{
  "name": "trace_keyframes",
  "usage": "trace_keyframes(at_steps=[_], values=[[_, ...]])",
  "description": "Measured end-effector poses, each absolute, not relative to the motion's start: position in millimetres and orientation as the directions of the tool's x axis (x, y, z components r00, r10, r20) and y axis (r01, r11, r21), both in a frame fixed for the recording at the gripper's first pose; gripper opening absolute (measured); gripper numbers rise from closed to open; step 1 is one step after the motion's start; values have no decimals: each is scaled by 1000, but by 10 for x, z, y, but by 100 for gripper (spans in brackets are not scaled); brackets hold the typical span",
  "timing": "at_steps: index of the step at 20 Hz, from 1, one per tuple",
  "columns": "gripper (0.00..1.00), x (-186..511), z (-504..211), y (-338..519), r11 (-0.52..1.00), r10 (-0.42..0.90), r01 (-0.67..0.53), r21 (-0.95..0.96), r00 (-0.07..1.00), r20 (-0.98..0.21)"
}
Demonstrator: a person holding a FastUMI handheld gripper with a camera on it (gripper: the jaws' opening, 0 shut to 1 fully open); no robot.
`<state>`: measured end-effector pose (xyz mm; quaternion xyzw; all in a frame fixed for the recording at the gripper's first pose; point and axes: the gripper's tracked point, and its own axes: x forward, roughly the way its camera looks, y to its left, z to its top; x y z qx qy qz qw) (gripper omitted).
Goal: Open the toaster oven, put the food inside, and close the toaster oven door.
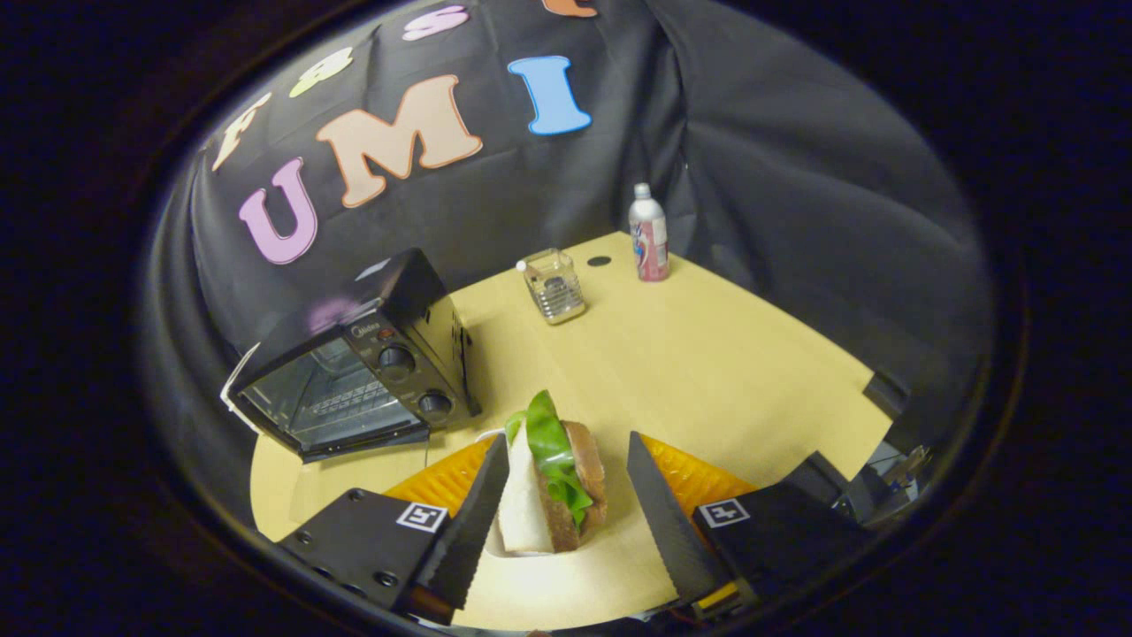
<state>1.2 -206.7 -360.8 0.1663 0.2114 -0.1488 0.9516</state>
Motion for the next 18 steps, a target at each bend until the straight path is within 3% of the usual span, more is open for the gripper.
trace_keyframes(at_steps=[7,15,18], values=[[88,31,-3938,-1903,902,-76,277,331,856,-511],[40,38,-3838,-1740,880,18,218,422,873,-487],[40,-42,-3688,-1700,875,2,226,427,882,-471]])
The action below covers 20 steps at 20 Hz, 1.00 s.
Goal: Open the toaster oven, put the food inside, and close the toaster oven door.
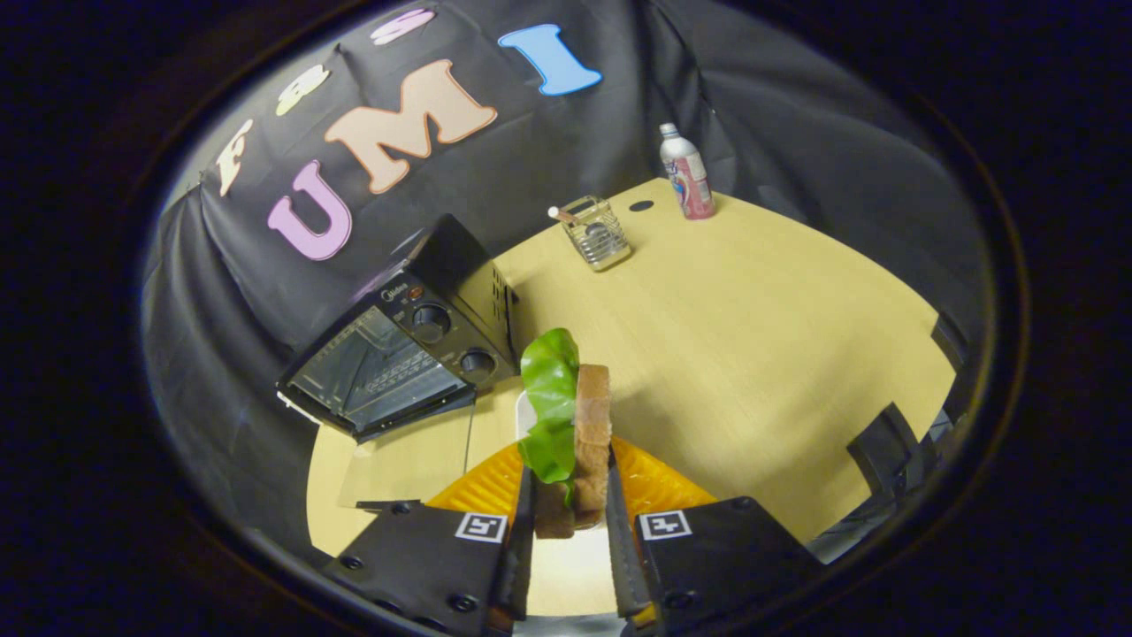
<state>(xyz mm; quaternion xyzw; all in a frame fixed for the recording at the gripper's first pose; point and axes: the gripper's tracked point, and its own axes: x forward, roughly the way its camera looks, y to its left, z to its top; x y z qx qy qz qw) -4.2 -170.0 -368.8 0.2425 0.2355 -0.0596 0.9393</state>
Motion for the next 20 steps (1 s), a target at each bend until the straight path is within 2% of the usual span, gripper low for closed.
trace_keyframes(at_steps=[4,10,16,20], values=[[40,-141,-3281,-1566,804,-14,231,547,928,-372],[39,-26,-3033,-927,580,37,155,800,976,-216],[40,465,-3050,76,406,106,97,909,983,-152],[39,848,-3064,656,380,135,87,921,980,-148]])
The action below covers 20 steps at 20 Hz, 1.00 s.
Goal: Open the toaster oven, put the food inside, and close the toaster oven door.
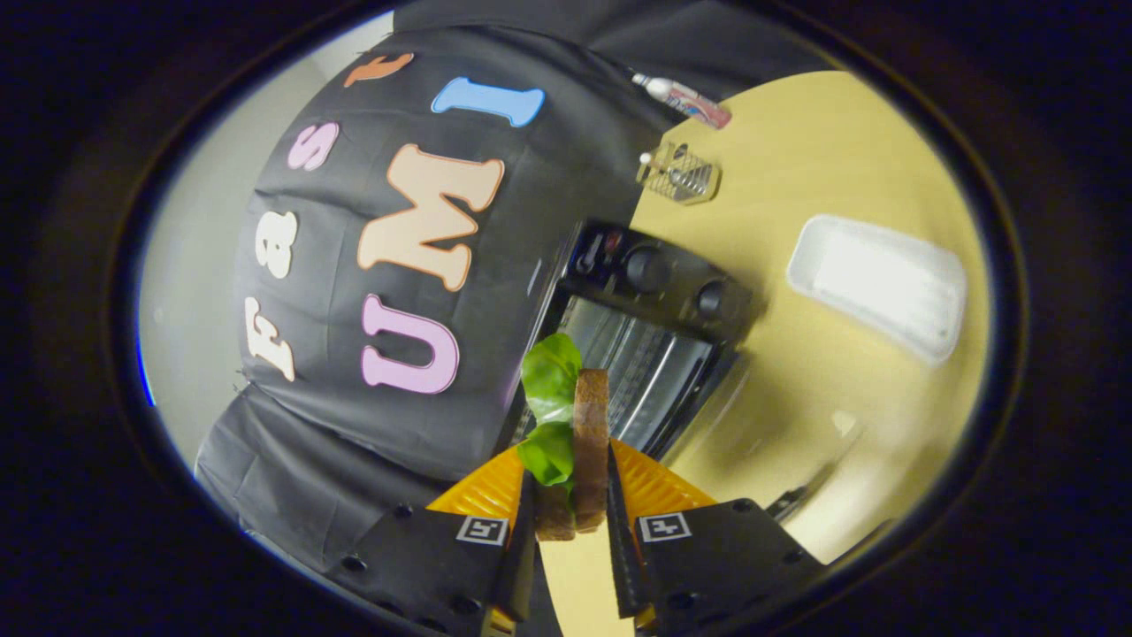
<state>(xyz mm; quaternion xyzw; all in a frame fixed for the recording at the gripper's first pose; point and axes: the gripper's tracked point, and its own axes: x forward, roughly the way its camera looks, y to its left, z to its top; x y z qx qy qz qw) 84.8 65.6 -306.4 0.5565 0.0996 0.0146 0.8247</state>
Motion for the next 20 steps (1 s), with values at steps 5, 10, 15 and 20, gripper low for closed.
trace_keyframes(at_steps=[5,10,15,20], values=[[39,1236,-3217,1078,419,122,126,899,973,-193],[40,1590,-3288,1063,447,55,157,881,978,-202],[39,1896,-3289,863,462,-25,177,869,982,-186],[48,2078,-3305,704,578,-85,198,792,979,-183]])
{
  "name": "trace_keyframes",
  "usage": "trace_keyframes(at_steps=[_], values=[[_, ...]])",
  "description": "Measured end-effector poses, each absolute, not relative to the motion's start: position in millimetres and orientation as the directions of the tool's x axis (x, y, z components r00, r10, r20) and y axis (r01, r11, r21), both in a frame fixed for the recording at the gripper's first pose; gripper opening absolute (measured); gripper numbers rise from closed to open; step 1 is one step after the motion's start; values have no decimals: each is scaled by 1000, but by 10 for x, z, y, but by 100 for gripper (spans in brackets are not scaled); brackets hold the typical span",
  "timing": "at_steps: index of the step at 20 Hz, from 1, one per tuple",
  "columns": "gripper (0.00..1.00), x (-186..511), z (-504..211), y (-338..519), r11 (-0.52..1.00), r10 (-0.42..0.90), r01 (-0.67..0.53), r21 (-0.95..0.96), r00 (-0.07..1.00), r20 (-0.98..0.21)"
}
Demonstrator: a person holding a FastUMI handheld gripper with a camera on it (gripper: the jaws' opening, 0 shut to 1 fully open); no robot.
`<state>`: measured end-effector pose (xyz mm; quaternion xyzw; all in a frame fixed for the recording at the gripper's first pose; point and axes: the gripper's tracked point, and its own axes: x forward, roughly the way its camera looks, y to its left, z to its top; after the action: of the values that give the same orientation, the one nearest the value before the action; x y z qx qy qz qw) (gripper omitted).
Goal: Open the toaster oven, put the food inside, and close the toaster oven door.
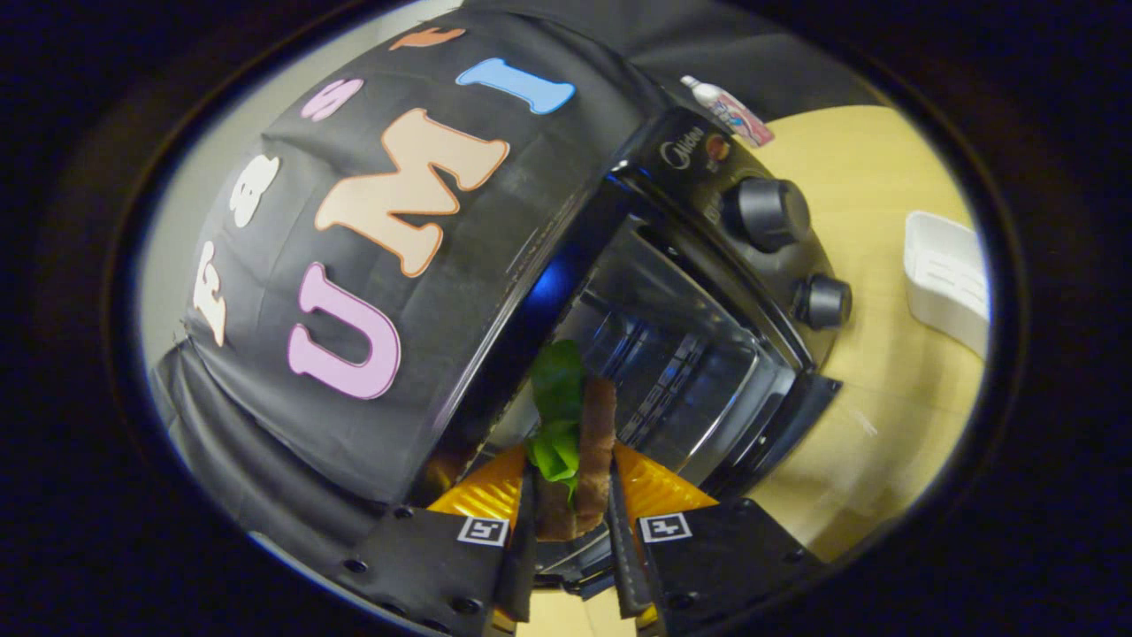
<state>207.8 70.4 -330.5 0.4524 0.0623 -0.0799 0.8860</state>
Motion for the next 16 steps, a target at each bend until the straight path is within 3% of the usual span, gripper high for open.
trace_keyframes(at_steps=[6,12,16], values=[[74,2073,-3461,432,685,-218,341,643,939,-266],[100,1778,-3406,150,797,-382,482,364,869,-314],[100,1426,-3329,202,810,-398,500,304,852,-341]])
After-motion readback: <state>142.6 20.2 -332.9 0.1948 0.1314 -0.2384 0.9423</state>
